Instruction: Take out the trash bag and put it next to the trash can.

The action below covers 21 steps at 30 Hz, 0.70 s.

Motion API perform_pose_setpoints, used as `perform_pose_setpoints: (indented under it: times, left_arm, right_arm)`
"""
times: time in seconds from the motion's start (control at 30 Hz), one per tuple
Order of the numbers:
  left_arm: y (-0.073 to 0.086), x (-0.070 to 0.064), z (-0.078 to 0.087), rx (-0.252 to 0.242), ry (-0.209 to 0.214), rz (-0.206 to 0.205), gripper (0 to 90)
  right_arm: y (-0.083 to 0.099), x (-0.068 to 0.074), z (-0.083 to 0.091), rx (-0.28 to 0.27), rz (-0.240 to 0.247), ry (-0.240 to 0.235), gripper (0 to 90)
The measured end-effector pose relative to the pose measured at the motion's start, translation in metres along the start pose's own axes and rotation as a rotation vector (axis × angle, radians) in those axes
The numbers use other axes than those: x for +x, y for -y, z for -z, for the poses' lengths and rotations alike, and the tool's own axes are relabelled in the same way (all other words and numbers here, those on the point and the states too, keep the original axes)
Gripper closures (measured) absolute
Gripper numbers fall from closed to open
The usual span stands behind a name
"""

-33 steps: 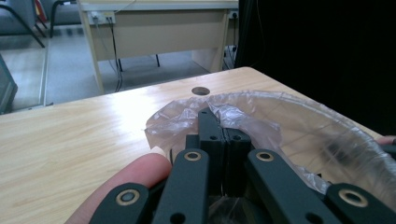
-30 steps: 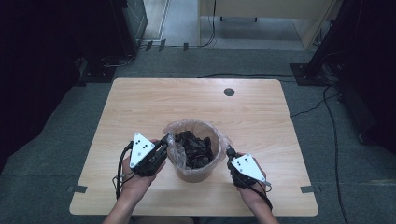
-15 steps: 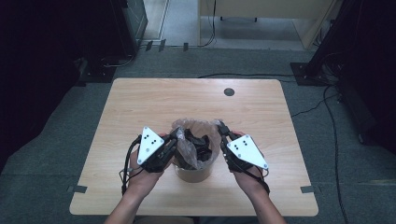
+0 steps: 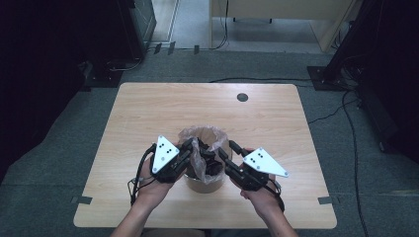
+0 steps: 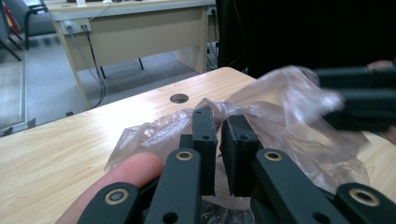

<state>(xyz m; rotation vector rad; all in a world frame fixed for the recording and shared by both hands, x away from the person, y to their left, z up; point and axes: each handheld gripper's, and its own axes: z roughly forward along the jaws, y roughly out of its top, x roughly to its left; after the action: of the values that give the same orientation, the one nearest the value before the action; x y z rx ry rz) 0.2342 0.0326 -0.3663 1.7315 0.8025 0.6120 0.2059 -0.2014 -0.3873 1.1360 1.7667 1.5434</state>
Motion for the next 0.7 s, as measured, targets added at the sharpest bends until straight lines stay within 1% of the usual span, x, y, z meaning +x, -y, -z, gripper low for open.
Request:
perform_pose_setpoints:
  times: [0.13,0.2,0.27,0.37,0.43,0.53,0.57,0.63,0.7]
  left_arm:
    - [0.000,-0.001,-0.003,0.005,-0.004,-0.005,84.3]
    - [0.001,-0.002,-0.004,0.007,-0.005,-0.007,84.3]
    - [0.001,-0.003,-0.005,0.008,-0.005,-0.008,84.1]
    - [0.000,-0.005,-0.006,0.008,-0.006,-0.013,84.2]
    - [0.000,-0.006,-0.007,0.008,-0.008,-0.014,84.1]
    - [-0.001,-0.008,-0.009,0.011,-0.012,-0.022,84.3]
    - [-0.001,-0.008,-0.009,0.012,-0.014,-0.027,84.4]
    - [-0.001,-0.009,-0.010,0.016,-0.020,-0.033,84.4]
    - [-0.002,-0.009,-0.010,0.017,-0.025,-0.036,84.5]
  right_arm:
    - [0.005,-0.005,0.011,0.032,-0.102,-0.047,45.7]
    - [0.006,-0.005,0.015,0.049,-0.136,-0.081,41.3]
    - [0.008,-0.005,0.016,0.070,-0.146,-0.111,36.1]
    - [0.010,-0.004,0.012,0.115,-0.143,-0.151,28.9]
    - [0.012,-0.001,0.009,0.135,-0.138,-0.158,27.3]
    - [0.012,0.007,0.004,0.128,-0.146,-0.173,28.3]
    - [0.011,0.010,0.003,0.120,-0.147,-0.187,28.1]
    - [0.009,0.016,0.001,0.118,-0.155,-0.211,23.6]
    - [0.008,0.022,-0.002,0.130,-0.163,-0.218,18.8]
